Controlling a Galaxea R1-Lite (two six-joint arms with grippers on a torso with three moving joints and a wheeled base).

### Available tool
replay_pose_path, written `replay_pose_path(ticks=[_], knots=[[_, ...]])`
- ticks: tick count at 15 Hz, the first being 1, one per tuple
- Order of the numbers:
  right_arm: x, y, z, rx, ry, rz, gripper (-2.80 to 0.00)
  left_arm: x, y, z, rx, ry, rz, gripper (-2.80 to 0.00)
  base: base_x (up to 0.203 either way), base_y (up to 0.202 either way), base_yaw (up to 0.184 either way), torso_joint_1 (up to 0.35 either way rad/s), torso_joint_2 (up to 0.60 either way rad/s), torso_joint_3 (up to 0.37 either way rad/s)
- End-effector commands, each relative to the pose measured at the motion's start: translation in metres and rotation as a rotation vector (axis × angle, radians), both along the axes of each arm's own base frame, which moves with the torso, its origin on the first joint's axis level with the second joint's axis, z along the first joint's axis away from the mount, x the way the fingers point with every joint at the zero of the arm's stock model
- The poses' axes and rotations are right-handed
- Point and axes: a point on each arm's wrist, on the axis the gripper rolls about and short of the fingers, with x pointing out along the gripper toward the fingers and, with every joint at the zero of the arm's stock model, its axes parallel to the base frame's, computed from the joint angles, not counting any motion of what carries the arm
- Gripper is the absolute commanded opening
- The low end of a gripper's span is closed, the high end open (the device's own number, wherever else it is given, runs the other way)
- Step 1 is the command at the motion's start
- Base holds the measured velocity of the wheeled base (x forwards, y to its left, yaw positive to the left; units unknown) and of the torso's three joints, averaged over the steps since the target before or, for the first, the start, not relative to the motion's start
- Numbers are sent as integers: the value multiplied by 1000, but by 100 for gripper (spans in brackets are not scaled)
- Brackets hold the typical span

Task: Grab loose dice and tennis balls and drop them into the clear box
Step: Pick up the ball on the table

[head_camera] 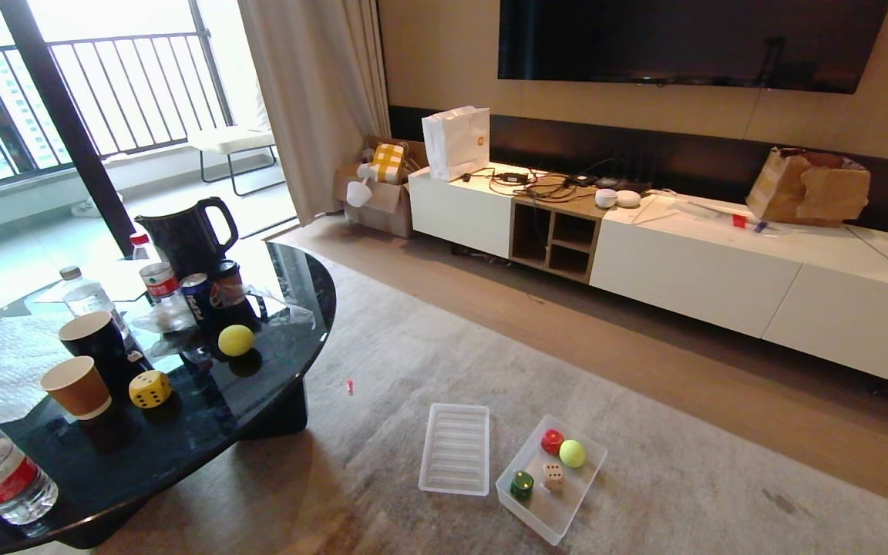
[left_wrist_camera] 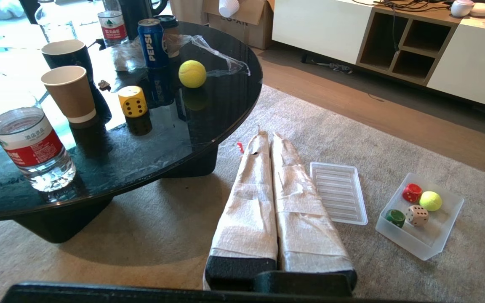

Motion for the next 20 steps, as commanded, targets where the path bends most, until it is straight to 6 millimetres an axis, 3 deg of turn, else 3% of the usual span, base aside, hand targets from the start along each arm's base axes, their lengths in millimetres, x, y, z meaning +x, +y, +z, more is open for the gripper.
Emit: replay_pose_path(ticks=[1, 20], knots=[[0, 0, -1, 0, 5, -1, -280, 0, 0, 0, 0, 0, 1, -280, 0, 0, 0, 0, 0, 0], [0, 0, -1, 12, 5, -3, -280, 0, 0, 0, 0, 1, 1, -280, 0, 0, 0, 0, 0, 0]])
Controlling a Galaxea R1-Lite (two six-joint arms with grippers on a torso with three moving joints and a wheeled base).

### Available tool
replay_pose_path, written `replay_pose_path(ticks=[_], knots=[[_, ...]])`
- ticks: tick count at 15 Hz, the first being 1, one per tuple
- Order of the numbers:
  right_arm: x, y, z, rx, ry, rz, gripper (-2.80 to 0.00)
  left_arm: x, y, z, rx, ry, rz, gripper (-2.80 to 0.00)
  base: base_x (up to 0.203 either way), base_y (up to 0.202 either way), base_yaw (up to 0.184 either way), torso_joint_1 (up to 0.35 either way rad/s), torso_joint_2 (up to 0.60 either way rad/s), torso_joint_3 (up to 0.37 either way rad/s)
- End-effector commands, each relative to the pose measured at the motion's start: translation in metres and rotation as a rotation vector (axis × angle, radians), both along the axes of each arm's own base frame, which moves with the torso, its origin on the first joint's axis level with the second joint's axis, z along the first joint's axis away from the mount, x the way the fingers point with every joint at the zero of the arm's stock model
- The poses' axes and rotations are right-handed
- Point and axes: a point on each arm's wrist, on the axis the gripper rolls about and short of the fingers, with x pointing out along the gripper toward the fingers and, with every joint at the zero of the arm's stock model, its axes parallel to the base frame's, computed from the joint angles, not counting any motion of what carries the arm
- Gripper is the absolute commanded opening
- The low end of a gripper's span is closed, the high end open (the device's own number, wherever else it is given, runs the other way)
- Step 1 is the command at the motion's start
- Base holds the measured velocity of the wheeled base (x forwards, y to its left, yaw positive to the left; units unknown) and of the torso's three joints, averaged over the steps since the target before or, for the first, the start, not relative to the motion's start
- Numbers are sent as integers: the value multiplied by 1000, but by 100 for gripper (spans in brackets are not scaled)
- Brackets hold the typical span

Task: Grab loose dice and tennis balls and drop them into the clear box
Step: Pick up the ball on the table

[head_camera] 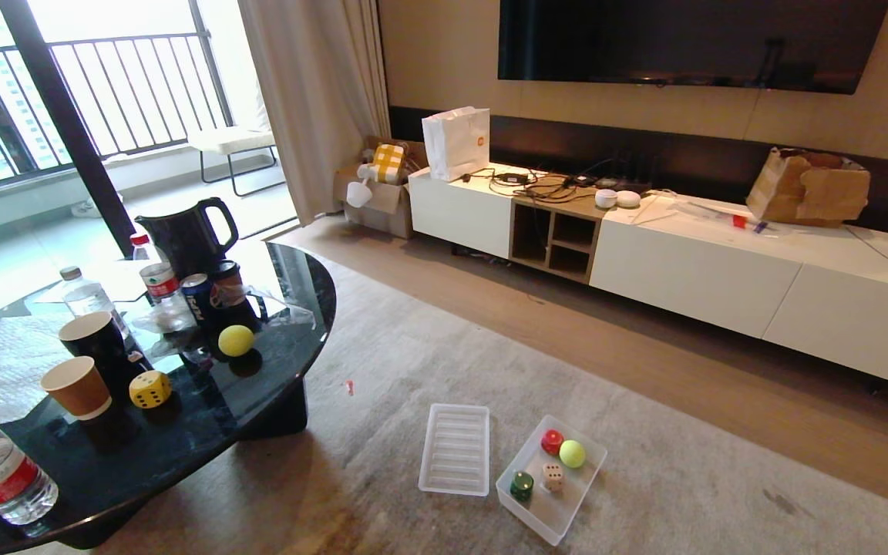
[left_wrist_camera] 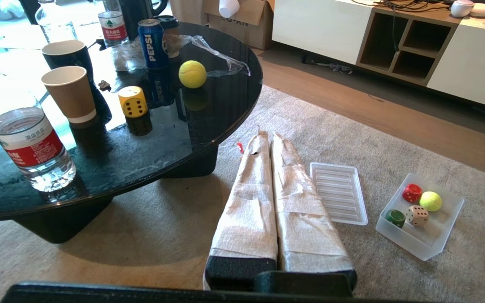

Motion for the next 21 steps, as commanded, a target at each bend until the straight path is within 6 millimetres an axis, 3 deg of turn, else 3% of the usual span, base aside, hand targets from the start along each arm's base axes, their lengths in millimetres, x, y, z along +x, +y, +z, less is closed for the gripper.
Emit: replay_pose_path(ticks=[1, 11, 21], knots=[[0, 0, -1, 0, 5, 0, -280, 0, 0, 0, -1, 0, 0, -280, 0, 0, 0, 0, 0, 0], [0, 0, -1, 0, 3, 0, -280, 0, 0, 0, -1, 0, 0, -280, 0, 0, 0, 0, 0, 0], [0, 0, -1, 0, 3, 0, -280, 0, 0, 0, -2, 2, 0, -280, 1, -7, 153, 3, 3, 2]])
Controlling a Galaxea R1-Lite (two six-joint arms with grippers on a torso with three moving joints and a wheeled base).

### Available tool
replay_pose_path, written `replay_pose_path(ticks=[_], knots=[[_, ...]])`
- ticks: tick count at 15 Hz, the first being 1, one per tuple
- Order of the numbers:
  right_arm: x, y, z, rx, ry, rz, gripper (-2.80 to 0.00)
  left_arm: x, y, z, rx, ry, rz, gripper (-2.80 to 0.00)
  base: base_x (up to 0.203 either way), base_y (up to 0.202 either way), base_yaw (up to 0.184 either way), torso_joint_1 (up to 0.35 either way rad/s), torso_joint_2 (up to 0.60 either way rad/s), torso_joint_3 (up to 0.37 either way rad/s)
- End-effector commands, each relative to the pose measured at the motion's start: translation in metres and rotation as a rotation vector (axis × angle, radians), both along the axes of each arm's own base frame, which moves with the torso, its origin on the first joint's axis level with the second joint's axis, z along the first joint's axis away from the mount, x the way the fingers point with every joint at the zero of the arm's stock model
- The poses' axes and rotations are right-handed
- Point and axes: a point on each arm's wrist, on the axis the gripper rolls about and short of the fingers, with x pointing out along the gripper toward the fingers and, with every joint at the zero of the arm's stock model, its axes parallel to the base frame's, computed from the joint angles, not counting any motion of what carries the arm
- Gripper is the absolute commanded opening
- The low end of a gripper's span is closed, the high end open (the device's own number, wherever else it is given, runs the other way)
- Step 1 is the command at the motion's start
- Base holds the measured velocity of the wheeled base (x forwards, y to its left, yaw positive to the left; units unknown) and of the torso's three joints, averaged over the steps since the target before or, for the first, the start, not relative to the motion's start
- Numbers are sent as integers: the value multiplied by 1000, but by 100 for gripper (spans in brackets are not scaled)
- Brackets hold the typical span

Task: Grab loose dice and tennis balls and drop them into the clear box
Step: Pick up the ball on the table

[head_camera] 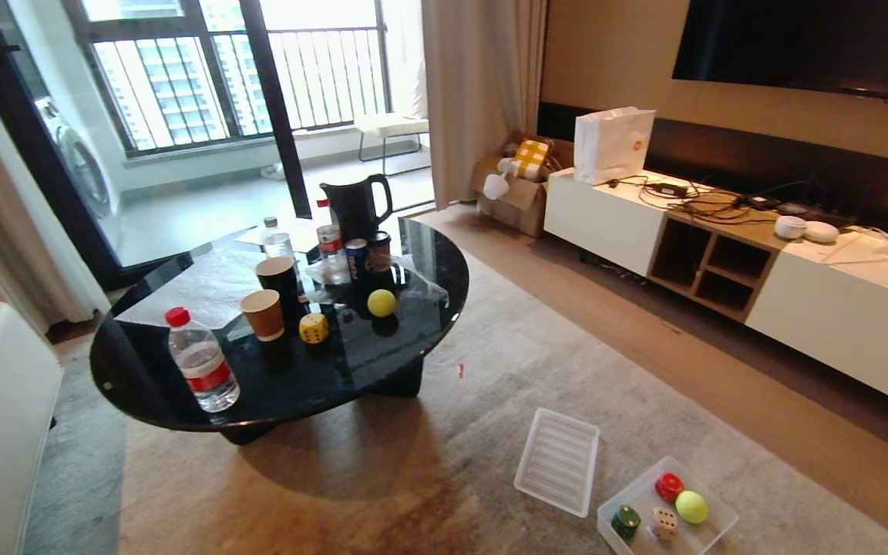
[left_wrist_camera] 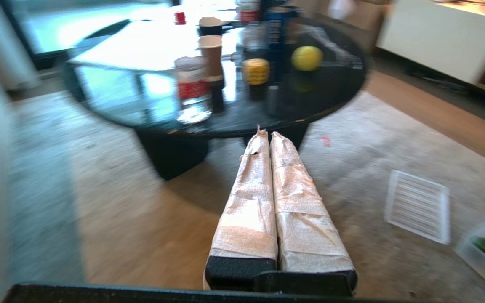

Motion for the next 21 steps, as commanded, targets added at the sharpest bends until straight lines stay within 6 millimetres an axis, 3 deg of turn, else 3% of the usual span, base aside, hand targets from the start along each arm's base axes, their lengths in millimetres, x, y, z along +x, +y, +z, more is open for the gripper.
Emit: replay_pose_path(ticks=[1, 15, 21], knots=[[0, 0, -1, -3, 5, 0, -280, 0, 0, -1, -2, 3, 0, -280, 3, -6, 167, 2, 4, 4], [0, 0, -1, -8, 7, 0, -280, 0, 0, 0, -2, 0, 0, -280, 0, -8, 161, 2, 2, 3], [0, 0, -1, -5, 7, 0, -280, 0, 0, 0, -2, 0, 0, -280, -1, -1, 11, 0, 0, 1]])
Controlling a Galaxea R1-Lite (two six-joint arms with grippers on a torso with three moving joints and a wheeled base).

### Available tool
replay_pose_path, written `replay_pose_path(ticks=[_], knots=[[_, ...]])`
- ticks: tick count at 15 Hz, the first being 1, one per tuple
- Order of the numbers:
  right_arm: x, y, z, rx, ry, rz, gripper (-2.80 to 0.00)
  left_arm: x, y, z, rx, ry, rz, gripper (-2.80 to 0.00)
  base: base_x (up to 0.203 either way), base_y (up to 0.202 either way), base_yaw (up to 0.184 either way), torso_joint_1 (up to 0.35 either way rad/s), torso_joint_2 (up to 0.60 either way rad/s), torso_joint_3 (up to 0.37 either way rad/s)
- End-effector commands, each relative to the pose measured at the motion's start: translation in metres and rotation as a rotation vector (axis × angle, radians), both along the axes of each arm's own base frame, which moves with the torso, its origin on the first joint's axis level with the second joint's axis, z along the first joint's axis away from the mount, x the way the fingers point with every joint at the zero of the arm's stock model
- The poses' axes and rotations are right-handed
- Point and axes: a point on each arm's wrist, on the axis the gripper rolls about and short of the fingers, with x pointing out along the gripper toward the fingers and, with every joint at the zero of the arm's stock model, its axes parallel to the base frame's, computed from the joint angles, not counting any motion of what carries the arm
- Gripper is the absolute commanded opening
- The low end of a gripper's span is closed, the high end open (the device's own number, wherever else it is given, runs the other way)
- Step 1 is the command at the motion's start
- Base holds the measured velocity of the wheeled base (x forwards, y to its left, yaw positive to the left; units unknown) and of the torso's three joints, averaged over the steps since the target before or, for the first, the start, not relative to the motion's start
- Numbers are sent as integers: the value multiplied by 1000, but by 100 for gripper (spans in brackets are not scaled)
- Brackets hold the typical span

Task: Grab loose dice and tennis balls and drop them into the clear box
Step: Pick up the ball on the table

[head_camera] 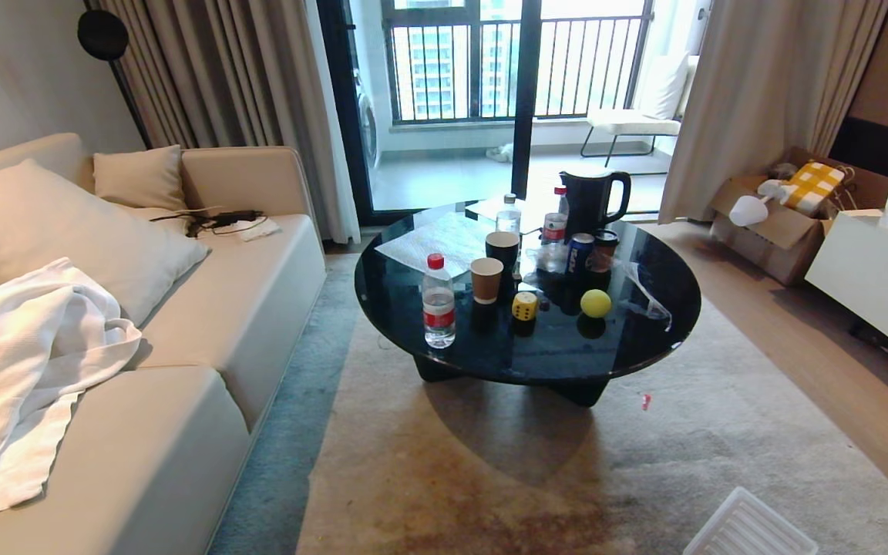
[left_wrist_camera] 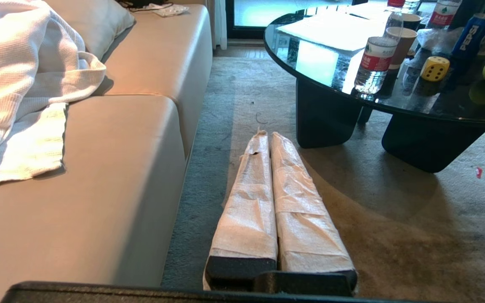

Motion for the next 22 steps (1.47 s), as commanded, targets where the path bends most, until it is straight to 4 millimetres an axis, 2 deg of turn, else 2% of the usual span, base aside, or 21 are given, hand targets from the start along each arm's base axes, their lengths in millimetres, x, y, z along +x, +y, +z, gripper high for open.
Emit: replay_pose_path(ticks=[1, 4, 22], knots=[[0, 0, -1, 0, 4, 0, -280, 0, 0, 0, 0, 2, 1, -280, 0, 0, 0, 0, 0, 0], [0, 0, -1, -2, 5, 0, -280, 0, 0, 0, -2, 1, 1, -280, 36, 0, 0, 2, 1, 0], [0, 0, -1, -3, 4, 0, -280, 0, 0, 0, -2, 2, 1, -280, 183, 0, 0, 2, 4, 2]])
